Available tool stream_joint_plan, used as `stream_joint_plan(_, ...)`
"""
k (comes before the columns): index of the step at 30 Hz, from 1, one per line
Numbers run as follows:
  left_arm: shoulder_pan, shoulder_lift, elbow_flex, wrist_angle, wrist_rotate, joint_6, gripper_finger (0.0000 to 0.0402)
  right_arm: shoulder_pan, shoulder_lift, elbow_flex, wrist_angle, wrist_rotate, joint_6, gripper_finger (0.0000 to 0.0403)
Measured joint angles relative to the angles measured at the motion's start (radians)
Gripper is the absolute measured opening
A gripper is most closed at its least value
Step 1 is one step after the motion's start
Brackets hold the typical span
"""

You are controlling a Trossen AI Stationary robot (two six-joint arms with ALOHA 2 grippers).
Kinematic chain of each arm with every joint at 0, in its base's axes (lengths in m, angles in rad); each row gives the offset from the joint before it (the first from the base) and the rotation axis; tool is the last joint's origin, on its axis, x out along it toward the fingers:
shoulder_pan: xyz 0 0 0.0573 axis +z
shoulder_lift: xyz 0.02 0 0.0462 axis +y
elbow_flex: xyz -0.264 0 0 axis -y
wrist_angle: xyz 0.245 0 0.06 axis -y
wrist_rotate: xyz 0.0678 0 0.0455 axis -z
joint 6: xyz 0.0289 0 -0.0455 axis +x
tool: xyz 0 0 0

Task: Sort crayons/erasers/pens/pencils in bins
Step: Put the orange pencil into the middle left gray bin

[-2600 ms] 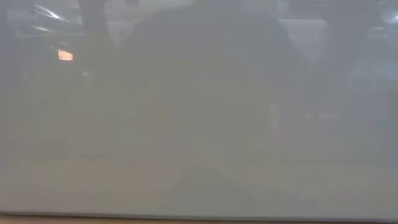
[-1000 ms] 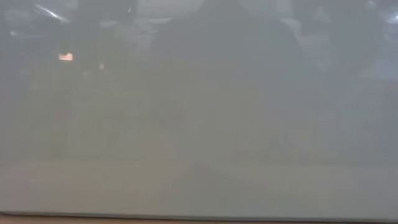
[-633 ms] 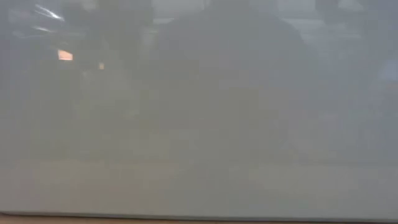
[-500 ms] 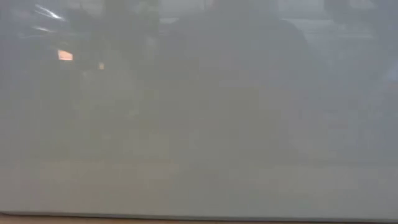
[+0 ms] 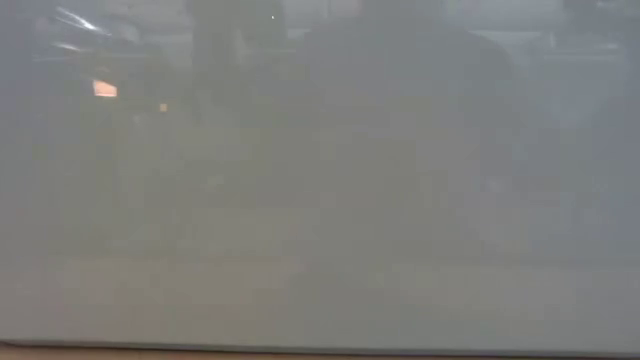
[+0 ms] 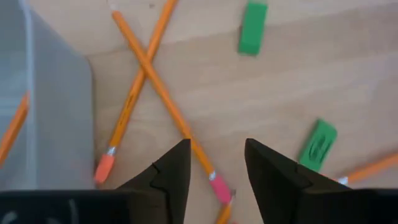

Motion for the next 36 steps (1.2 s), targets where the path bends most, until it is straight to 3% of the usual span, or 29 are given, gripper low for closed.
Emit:
stream_joint_plan(5, 0.025, 0.060, 0.000, -0.003, 0.003, -0.031, 0.0152, 0.000, 0.001, -0.079, 0.086, -0.041, 0.026, 0.0212)
stream_joint_plan(9, 0.043, 0.101, 0.000, -0.005, 0.025, -0.033, 0.0152, 0.000, -0.004, -0.248, 0.389, -0.168, 0.003, 0.0212)
stream_joint_plan(12, 0.056, 0.108, 0.000, -0.006, 0.053, -0.042, 0.0152, 0.000, -0.002, -0.322, 0.554, -0.207, -0.016, 0.0212)
stream_joint_plan(20, 0.066, 0.151, -0.002, -0.003, 0.096, -0.133, 0.0152, 0.000, 0.041, -0.331, 0.446, -0.213, 0.094, 0.0212)
stream_joint_plan(36, 0.054, 0.261, 0.002, 0.035, 0.099, -0.235, 0.0152, 0.000, 0.059, -0.334, 0.429, -0.215, 0.098, 0.0212)
